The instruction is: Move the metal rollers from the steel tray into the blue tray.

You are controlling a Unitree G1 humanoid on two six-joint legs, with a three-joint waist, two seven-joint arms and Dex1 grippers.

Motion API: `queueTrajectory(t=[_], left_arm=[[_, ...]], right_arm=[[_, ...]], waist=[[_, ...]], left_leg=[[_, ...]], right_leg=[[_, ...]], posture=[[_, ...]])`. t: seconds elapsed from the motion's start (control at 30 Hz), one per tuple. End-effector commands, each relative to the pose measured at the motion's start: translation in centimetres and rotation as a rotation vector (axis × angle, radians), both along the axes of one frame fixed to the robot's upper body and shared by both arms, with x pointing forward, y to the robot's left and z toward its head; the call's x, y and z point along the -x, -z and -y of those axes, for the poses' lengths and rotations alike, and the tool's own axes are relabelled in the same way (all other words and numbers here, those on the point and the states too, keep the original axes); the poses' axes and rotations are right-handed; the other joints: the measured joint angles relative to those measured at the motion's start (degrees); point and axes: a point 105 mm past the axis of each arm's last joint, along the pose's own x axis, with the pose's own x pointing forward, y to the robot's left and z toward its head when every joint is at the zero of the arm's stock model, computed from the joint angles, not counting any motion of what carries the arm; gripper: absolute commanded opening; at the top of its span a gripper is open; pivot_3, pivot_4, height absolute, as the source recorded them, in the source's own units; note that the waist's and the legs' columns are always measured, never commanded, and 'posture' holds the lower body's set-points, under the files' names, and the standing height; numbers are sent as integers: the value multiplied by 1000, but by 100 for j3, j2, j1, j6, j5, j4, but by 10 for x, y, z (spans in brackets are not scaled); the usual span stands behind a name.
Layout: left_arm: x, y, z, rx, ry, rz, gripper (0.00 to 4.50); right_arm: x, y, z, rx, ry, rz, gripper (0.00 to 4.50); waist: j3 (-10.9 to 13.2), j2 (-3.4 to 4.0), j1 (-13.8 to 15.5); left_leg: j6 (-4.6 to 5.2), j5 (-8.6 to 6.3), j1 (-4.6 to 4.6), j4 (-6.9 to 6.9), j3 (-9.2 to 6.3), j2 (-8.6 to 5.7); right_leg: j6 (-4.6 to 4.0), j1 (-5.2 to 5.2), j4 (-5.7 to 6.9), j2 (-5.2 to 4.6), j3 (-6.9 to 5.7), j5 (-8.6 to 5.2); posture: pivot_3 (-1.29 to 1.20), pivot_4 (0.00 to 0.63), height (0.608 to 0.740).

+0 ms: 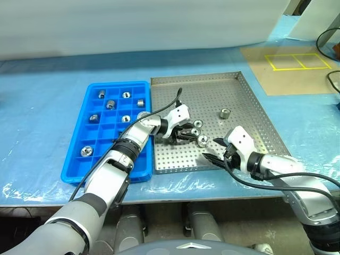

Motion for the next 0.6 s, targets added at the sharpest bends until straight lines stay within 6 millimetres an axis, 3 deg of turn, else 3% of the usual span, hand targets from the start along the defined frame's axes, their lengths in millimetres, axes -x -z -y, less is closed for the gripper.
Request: queueTrajectory(t=[0.03,0.27,0.6], left_arm=[[-6,-17,6,57,-25,22,1783],[-5,-21,10,97,-40,1,1783],[-7,-35,3,162,-68,-11,1783]], right_arm=[[-11,-10,-2,-7,15,69,3371],[-28,-9,1,-5,66,117,3371],[-35,-3,-9,-1,38,121,3371]], waist=[[0,0,1],[0,0,4],[1,0,6]], left_leg=[[0,0,0,0,0,0],[1,0,-1,-1,0,-1],[2,1,-2,-1,0,1]], right_leg=[[-1,0,0,0,0,0],[-2,-1,0,-1,-1,1],[-4,-2,1,-1,-1,2]], posture=[[-454,150,740],[-436,150,740],[-399,150,740]])
